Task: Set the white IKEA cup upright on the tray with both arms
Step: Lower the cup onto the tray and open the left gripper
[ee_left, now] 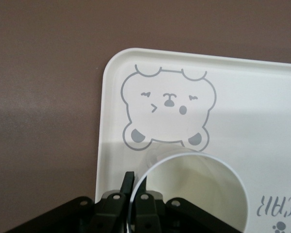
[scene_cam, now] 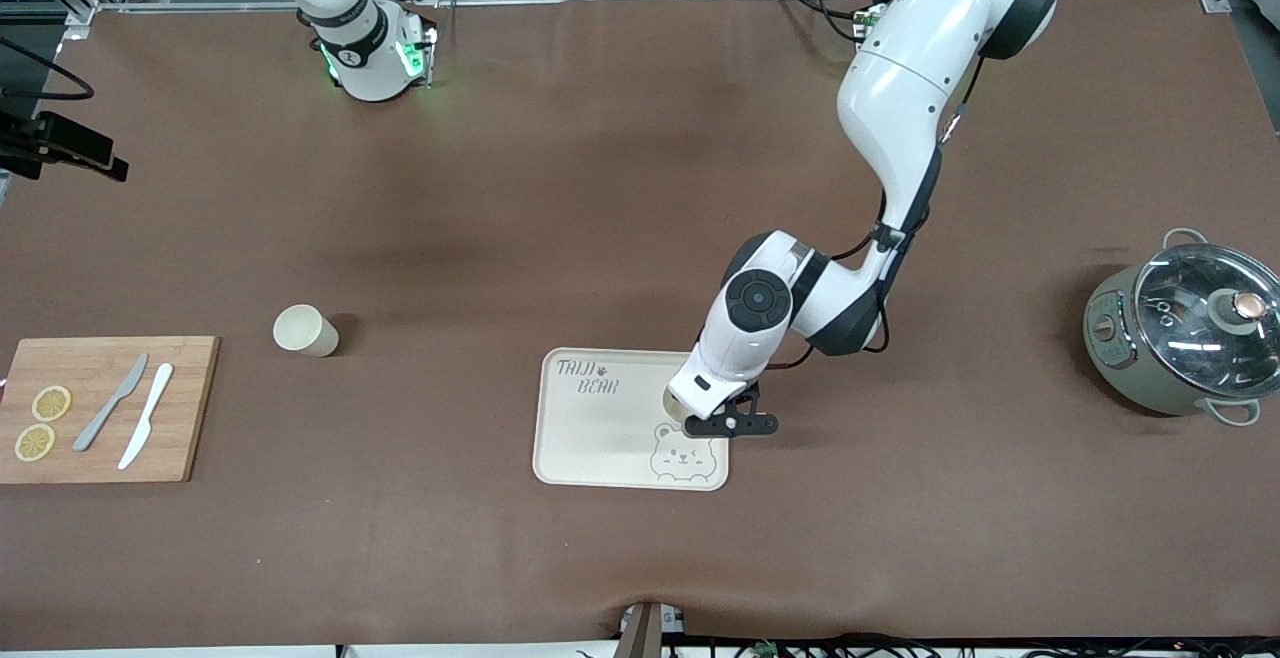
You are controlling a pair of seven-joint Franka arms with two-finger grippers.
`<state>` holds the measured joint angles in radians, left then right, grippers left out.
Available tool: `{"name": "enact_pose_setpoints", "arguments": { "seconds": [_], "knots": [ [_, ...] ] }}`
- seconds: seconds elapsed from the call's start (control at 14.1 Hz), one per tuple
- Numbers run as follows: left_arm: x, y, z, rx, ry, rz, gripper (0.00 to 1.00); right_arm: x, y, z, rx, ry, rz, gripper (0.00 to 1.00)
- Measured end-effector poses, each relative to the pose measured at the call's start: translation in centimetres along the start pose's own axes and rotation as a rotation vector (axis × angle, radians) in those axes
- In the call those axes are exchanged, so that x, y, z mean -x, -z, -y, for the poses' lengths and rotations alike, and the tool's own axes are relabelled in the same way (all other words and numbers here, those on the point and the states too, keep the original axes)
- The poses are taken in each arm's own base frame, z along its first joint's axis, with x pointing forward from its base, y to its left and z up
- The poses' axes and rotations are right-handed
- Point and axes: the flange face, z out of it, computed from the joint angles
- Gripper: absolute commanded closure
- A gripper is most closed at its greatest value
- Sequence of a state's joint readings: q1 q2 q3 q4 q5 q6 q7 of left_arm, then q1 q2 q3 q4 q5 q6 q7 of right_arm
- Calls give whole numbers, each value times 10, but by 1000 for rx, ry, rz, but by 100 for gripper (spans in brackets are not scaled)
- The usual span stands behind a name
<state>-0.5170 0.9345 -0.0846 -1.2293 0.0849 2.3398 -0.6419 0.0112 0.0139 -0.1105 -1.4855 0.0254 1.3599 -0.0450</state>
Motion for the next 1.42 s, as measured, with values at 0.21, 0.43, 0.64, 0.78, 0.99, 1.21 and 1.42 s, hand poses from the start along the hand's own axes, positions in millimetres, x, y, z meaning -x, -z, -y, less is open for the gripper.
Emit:
{"name": "enact_pose_setpoints", "arguments": {
  "seconds": [0.21, 0.43, 0.64, 0.78, 0.99, 1.21, 1.42],
  "knots": [
    [0, 0, -1, 2, 20, -2, 100, -1, -2, 3, 1, 5, 4, 0],
    [2, -2, -3, 9, 44, -9, 100, -2, -3, 3, 1, 5, 6, 0],
    [5, -7, -8, 19, 38, -19, 91, -6, -9, 3, 2, 5, 18, 0],
    [7, -7, -13, 28, 31, -27, 64, -10, -13, 3, 2, 5, 28, 0],
    [8, -7, -14, 29, 28, -30, 11, -11, -16, 4, 2, 5, 38, 0],
    [4, -7, -9, 21, 33, -37, 6, -16, -25, 4, 3, 5, 63, 0],
    [3, -7, -9, 20, 34, -38, 0, -28, -44, 4, 5, 3, 101, 0]
  ]
}}
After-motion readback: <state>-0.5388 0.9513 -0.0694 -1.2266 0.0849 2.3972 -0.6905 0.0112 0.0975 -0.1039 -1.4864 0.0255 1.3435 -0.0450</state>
